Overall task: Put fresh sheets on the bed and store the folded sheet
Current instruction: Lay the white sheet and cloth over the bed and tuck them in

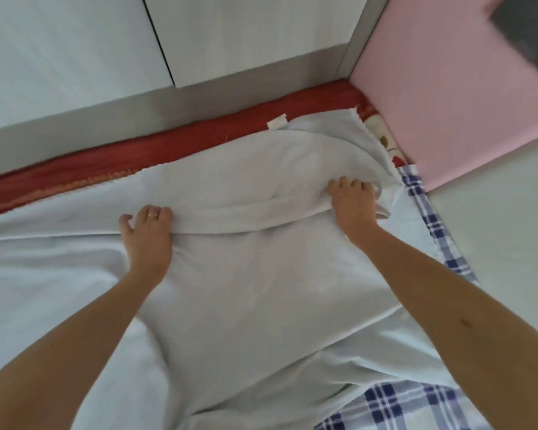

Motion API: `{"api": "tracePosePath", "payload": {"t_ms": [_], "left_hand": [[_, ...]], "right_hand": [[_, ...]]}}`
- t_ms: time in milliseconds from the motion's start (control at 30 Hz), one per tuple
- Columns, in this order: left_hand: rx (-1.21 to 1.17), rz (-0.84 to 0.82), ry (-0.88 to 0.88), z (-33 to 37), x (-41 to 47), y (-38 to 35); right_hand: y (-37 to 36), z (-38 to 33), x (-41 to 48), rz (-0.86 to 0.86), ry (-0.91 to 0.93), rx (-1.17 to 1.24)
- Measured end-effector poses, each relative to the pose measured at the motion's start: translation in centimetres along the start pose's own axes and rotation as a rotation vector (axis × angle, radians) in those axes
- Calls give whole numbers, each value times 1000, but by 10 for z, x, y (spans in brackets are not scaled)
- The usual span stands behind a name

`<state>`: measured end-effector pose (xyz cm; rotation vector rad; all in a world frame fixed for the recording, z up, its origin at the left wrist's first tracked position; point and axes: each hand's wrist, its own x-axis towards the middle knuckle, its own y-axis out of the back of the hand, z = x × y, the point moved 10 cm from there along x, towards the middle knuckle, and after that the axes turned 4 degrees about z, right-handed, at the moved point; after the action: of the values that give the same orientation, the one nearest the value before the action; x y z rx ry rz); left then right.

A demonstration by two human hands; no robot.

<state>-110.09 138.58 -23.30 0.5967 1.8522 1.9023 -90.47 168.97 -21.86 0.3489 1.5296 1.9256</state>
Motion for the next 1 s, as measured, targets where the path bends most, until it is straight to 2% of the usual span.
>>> {"api": "tracePosePath", "payload": {"t_ms": [100, 200, 267, 400, 500, 633, 767, 867, 1000], "left_hand": [[-49, 99, 67, -13, 24, 14], [-84, 132, 98, -26, 49, 19], [-148, 127, 144, -34, 69, 19], [-193, 51, 256, -49, 87, -6], [-166, 128, 239, -49, 93, -32], [-156, 265, 232, -51, 88, -40], [-153, 273, 194, -50, 98, -41], [-134, 223, 164, -46, 100, -46], [-137, 253, 120, -55, 120, -24]], "right_hand": [[38, 32, 30, 175, -112, 114], [80, 41, 64, 316, -102, 128], [95, 32, 93, 303, -44, 54], [84, 6, 143, 148, 58, -149], [57, 0, 171, 67, 40, -227], [8, 1, 186, -30, -66, -100], [-12, 11, 176, 112, -260, 146], [-15, 9, 166, 210, -299, 135], [-16, 9, 171, 308, -292, 130]]}}
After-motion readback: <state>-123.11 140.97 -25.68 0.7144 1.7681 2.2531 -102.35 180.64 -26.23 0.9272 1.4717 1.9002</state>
